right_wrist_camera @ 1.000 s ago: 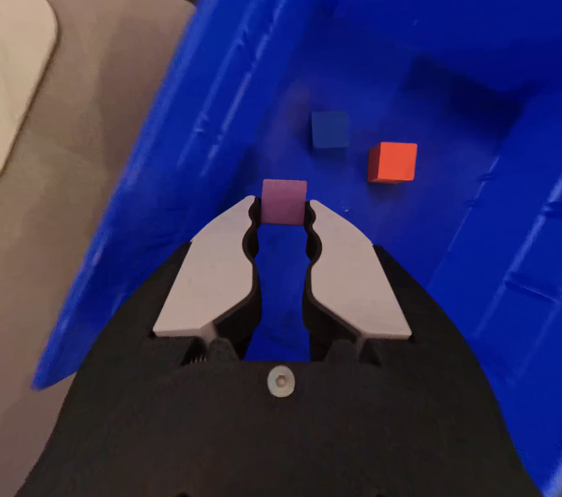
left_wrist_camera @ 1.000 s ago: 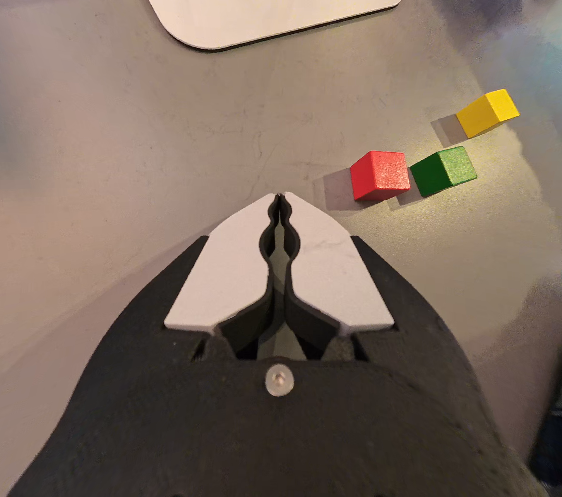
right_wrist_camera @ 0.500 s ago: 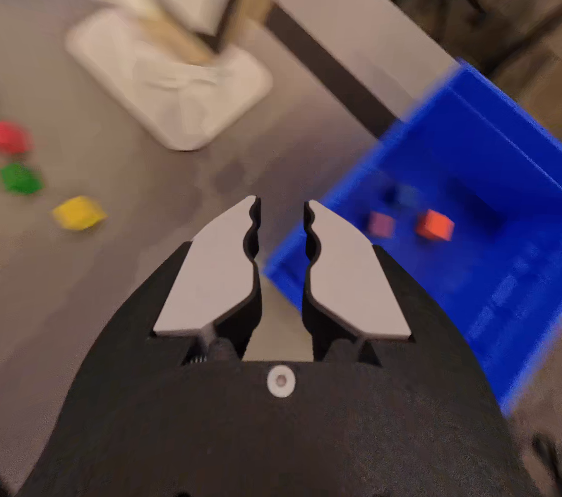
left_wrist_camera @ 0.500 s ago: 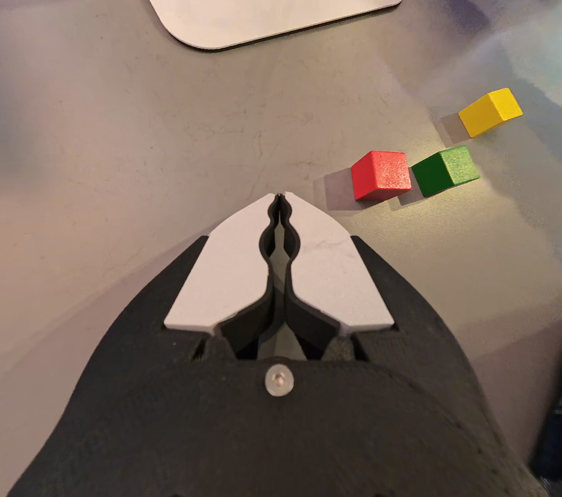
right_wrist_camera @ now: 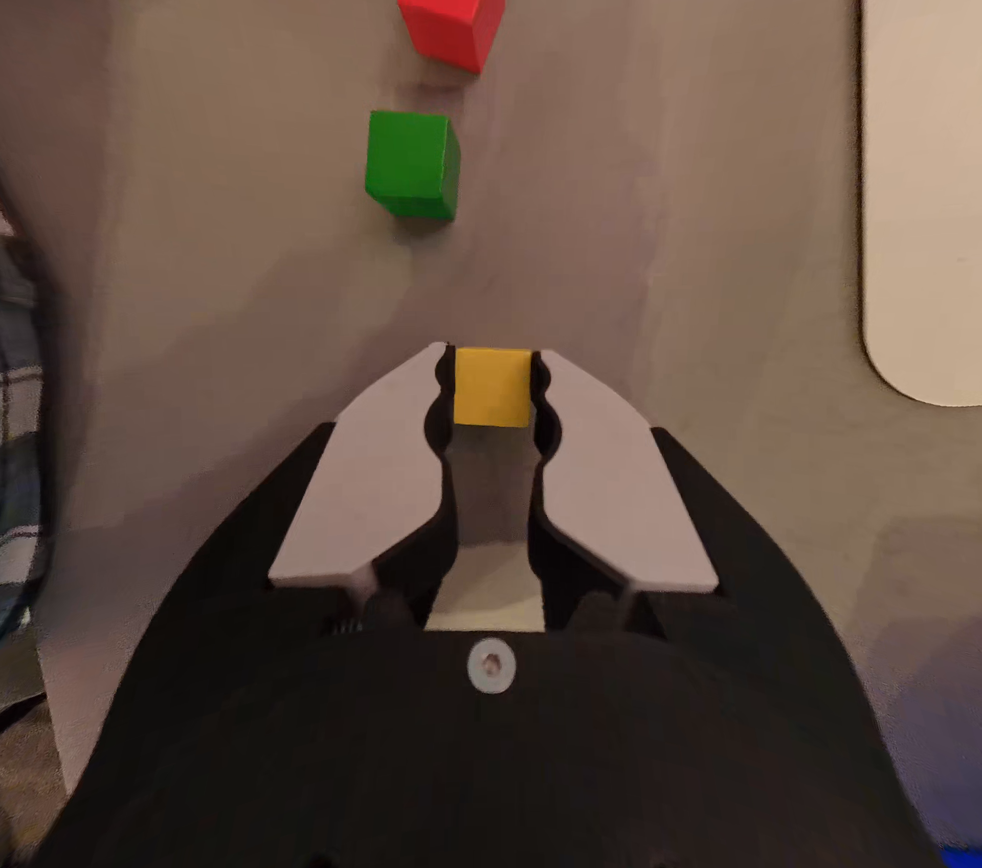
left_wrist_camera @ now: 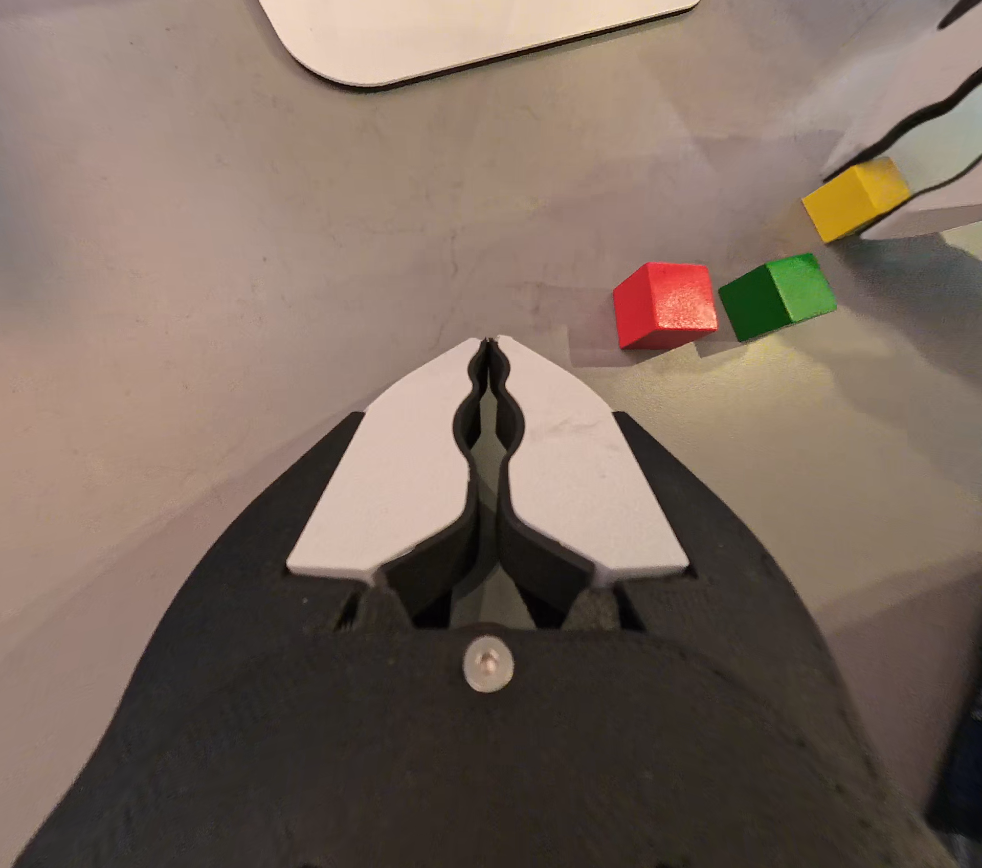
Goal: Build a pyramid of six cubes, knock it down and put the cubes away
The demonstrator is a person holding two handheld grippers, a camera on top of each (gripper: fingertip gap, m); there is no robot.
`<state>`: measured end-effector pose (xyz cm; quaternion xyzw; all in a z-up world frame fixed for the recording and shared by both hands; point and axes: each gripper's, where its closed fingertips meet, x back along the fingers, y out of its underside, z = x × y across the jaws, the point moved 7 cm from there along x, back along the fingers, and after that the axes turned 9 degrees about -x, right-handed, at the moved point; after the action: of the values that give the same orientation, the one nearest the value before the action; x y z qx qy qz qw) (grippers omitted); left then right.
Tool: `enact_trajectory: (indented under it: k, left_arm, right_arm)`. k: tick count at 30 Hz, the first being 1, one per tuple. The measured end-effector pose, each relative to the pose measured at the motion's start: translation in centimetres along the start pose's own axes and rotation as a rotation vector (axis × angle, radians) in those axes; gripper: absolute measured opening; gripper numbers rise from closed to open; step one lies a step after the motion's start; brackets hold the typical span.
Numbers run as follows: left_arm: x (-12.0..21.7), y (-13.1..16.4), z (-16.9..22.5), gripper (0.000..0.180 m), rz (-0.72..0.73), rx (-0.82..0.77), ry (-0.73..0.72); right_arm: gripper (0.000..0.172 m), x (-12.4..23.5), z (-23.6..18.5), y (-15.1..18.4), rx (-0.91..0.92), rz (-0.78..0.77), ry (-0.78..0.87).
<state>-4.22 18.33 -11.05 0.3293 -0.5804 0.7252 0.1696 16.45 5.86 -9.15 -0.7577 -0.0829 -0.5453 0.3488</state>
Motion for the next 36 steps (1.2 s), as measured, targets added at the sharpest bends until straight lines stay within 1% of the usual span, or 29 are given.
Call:
enact_trajectory:
  k: [2,3,5,7,10,12,14,17,20,23,25,28,30,32,33,34,36]
  left_arm:
    - [0.0,0.0,0.0,0.000,0.000,0.000,0.001]
    - [0.0,0.0,0.0,0.000,0.000,0.001,0.002]
    - [0.0,0.0,0.0,0.000,0.001,0.001,0.003]
    - [0.0,0.0,0.0,0.000,0.001,0.003,0.004]
    - [0.0,0.0,-0.1,0.000,0.002,0.004,0.005]
    - [0.0,0.0,-0.1,0.000,0.002,0.005,0.006]
    - [0.0,0.0,-0.1,0.000,0.003,0.007,0.007]
    - [0.0,0.0,-0.1,0.000,0.002,0.005,0.006]
    - [0.0,0.0,-0.1,0.000,0.002,0.005,0.005]
    - [0.0,0.0,-0.1,0.000,0.001,0.004,0.003]
    - [0.0,0.0,-0.1,0.000,0.001,0.003,0.003]
    - [0.0,0.0,-0.1,0.000,0.001,0.004,0.003]
    - [0.0,0.0,-0.1,0.000,0.001,0.004,0.003]
    - [0.0,0.0,-0.1,0.000,0.001,0.005,0.002]
    - [0.0,0.0,-0.1,0.000,0.001,0.005,0.001]
    - [0.0,0.0,-0.1,0.000,0.001,0.004,0.001]
    - [0.0,0.0,-0.1,0.000,0.001,0.005,0.001]
  right_arm:
    - [0.027,1.0,0.3,-0.2,-0.002,0.018,0.012]
    - [0.027,2.1,0.6,-0.4,-0.010,0.042,0.027]
    - [0.027,5.8,2.2,-0.7,-0.061,0.134,0.088]
    - [0.027,10.5,5.0,-0.4,-0.156,0.232,0.184]
    - [0.027,16.7,10.9,2.7,-0.348,0.296,0.399]
    - [0.027,18.9,15.2,5.8,-0.489,0.287,0.513]
    - [0.027,19.6,19.0,9.3,-0.643,0.223,0.582]
    - [0.028,18.6,23.4,13.6,-0.814,0.163,0.615]
    - [0.028,16.6,26.3,16.2,-0.917,0.129,0.600]
    - [0.028,14.7,27.8,17.6,-0.969,0.071,0.584]
    - [0.043,14.7,27.8,17.9,-0.994,0.056,0.584]
    - [0.042,17.6,25.5,16.0,-0.929,0.136,0.651]
    - [0.041,20.1,22.1,12.9,-0.804,0.226,0.664]
    - [0.032,21.1,17.5,9.0,-0.632,0.288,0.588]
    - [0.029,20.9,15.0,7.0,-0.542,0.303,0.532]
    - [0.031,20.2,12.7,5.1,-0.457,0.312,0.483]
    - [0.036,17.7,8.1,1.7,-0.313,0.309,0.373]
